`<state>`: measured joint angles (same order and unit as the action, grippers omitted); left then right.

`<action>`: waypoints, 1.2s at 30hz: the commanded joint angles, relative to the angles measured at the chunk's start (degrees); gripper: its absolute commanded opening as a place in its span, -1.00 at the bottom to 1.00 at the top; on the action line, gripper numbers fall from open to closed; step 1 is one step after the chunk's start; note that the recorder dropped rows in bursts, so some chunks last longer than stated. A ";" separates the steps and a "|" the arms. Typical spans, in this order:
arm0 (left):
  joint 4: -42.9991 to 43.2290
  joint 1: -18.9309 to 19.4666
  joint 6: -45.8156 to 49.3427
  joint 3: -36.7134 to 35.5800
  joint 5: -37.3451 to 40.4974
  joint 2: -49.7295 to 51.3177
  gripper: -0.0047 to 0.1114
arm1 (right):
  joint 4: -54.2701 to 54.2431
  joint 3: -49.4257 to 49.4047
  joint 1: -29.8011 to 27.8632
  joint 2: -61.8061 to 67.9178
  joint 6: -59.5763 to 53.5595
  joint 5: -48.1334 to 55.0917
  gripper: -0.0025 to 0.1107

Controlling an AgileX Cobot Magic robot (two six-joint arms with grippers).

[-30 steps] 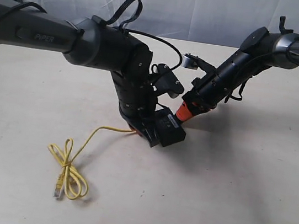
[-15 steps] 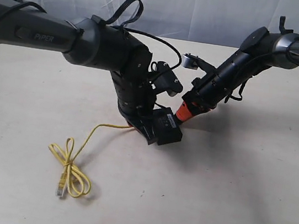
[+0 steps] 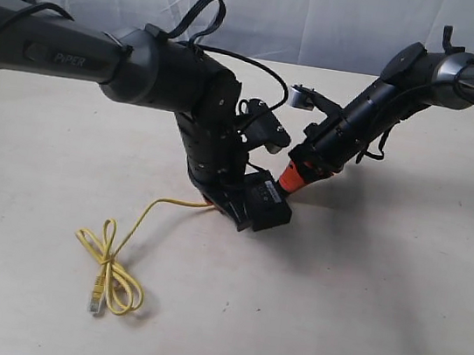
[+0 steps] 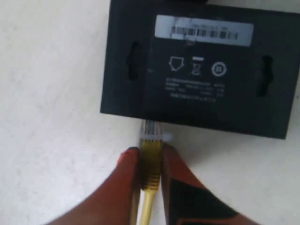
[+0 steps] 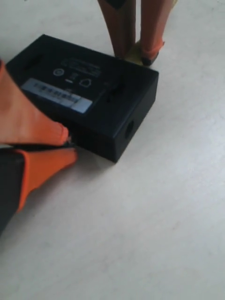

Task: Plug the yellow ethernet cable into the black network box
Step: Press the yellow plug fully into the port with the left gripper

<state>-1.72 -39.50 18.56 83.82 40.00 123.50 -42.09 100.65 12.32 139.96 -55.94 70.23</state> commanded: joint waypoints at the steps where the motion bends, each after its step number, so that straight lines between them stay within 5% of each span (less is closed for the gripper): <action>1: -1.07 -0.05 -0.13 0.93 0.13 -0.84 -0.92 | 0.00 -0.37 0.34 1.40 0.40 -4.16 -0.97; 16: -0.67 -0.05 2.83 4.73 3.43 1.15 -0.92 | 0.00 -0.37 0.34 1.40 0.40 -3.29 -0.97; 36: -4.01 -0.05 2.85 5.50 -3.94 1.50 -0.92 | -3.99 -0.37 0.34 1.40 0.49 -1.47 -0.97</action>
<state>-2.94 -39.39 21.90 88.71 43.52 125.24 -43.67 100.65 11.82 140.33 -55.07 70.56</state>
